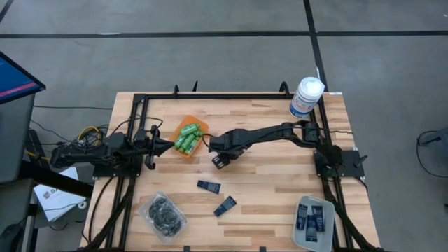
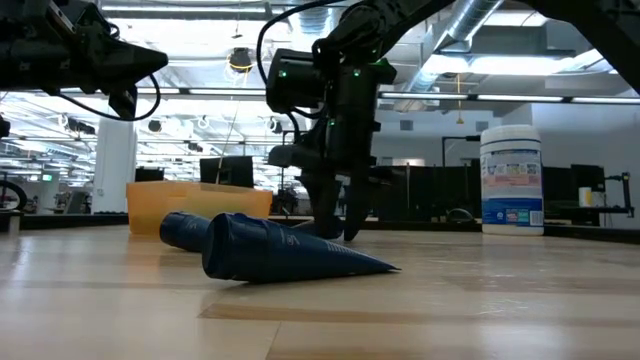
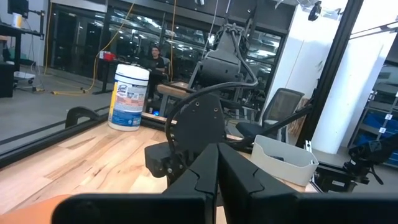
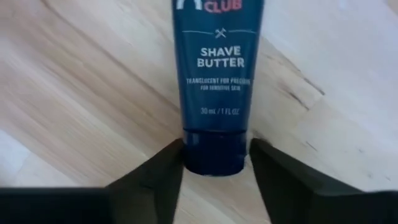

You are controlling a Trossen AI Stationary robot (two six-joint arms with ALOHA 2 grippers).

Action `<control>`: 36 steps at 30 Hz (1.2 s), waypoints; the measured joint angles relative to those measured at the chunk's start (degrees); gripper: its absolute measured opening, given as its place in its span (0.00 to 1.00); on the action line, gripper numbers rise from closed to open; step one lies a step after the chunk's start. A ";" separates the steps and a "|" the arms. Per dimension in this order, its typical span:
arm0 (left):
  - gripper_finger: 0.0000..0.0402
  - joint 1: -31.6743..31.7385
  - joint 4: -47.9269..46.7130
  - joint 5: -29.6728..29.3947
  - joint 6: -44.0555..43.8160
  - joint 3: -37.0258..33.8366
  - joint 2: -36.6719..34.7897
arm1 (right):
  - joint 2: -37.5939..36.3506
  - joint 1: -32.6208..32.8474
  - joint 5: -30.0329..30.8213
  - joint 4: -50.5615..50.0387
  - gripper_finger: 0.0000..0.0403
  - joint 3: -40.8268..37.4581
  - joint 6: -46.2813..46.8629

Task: Pick & Place Travel size toiletries
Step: Put the dark blue shave cream into the gray bin

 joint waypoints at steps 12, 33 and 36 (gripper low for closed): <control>0.00 -0.02 0.02 -0.17 0.00 0.00 0.00 | -0.03 0.94 -2.10 -2.23 0.28 -0.02 -2.67; 0.00 0.00 0.04 -0.07 0.00 -0.01 0.00 | 0.52 2.96 -5.74 -10.06 0.28 3.16 -5.95; 0.00 0.00 0.04 0.07 0.00 -0.02 0.01 | 0.43 3.68 -5.48 -13.05 0.28 4.88 -7.57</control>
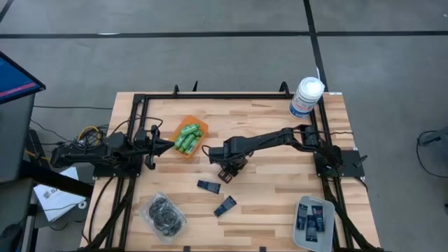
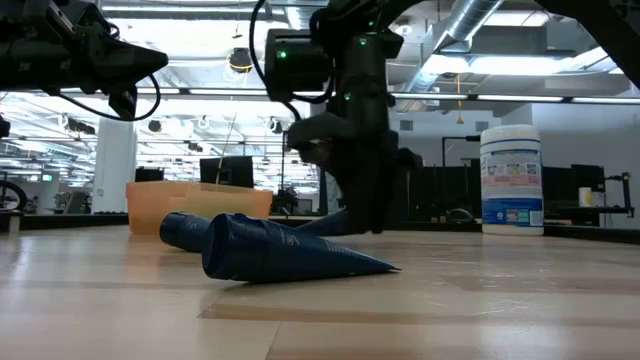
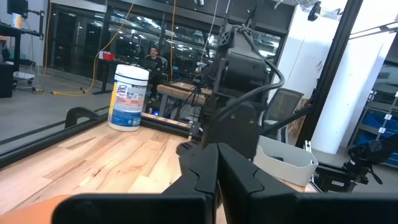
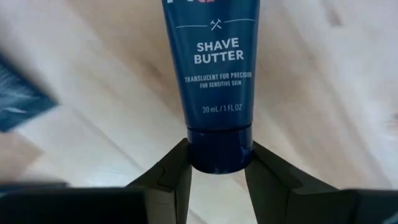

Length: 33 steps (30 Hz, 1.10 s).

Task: Pick & Place Travel size toiletries
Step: Put the dark blue shave cream into the gray bin

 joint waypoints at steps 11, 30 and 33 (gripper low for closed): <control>0.00 0.00 0.00 -0.04 0.00 0.00 -0.01 | -0.97 3.58 1.24 -6.32 0.28 1.00 -1.02; 0.00 0.00 -0.02 -0.24 0.00 0.01 -0.01 | -13.57 13.31 4.67 -10.04 0.28 -7.30 15.80; 0.00 -0.02 -0.02 -0.24 0.00 0.00 -0.01 | -16.20 15.65 4.66 -10.64 0.28 -9.59 19.69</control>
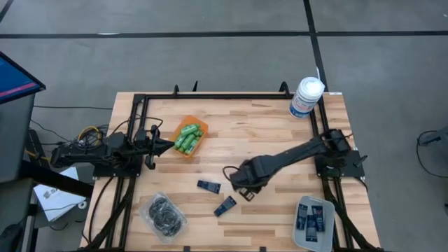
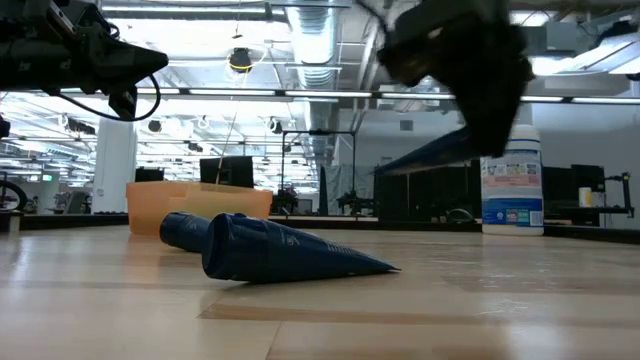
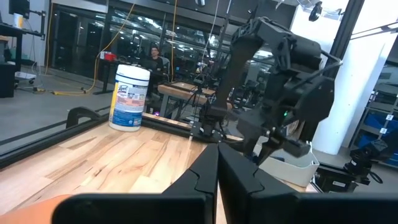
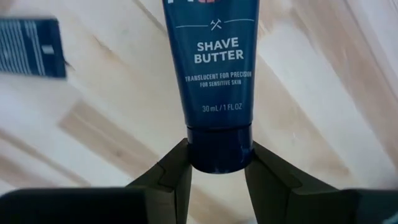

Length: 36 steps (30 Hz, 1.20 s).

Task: Pick & Place Travel size toiletries
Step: Put the dark blue shave cream into the gray bin

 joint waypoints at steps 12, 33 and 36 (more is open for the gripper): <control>0.00 0.02 0.02 0.09 0.00 0.00 0.00 | -11.40 10.86 -0.22 -9.04 0.28 -5.72 23.15; 0.00 0.02 0.17 0.15 0.00 0.01 0.00 | -14.60 33.54 -10.83 -15.68 0.28 -5.80 68.73; 0.00 0.02 0.28 -0.02 0.00 0.00 0.02 | -14.60 36.17 -13.87 -15.66 0.28 -5.80 71.14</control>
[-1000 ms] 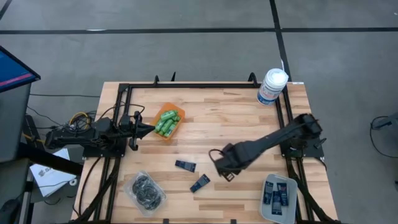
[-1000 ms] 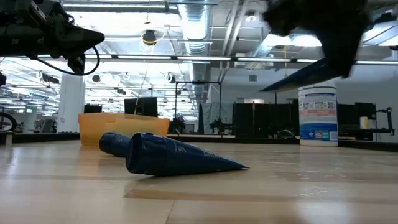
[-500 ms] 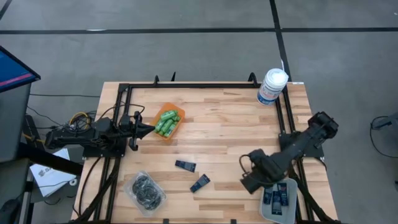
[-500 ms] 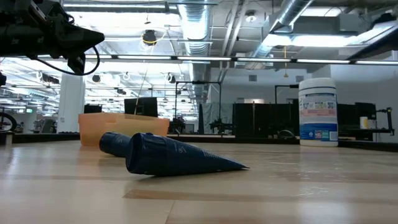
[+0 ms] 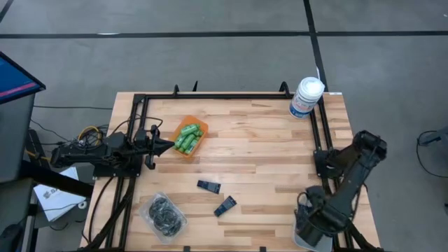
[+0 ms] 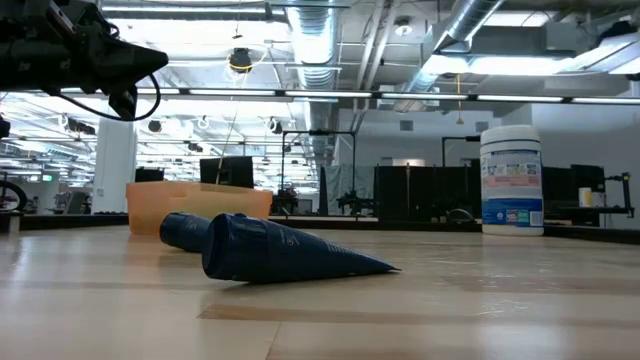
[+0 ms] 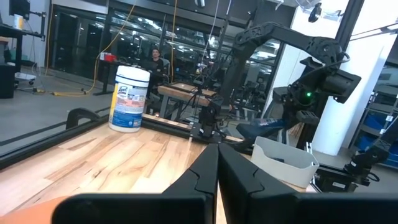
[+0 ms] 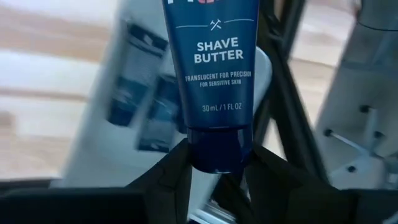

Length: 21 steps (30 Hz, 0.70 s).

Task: Pick & Place Travel size toiletries
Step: Put the dark blue shave cream into the gray bin

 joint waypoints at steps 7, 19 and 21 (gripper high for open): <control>0.00 0.01 0.25 -0.01 0.00 0.01 0.00 | 0.00 1.97 -3.24 -0.01 0.28 0.00 0.14; 0.00 0.01 0.20 0.04 0.00 0.00 0.00 | 0.00 3.80 -8.84 0.31 0.28 0.00 0.15; 0.00 0.00 0.20 0.06 0.00 0.00 0.00 | 0.00 3.82 -8.84 0.28 0.28 0.00 0.15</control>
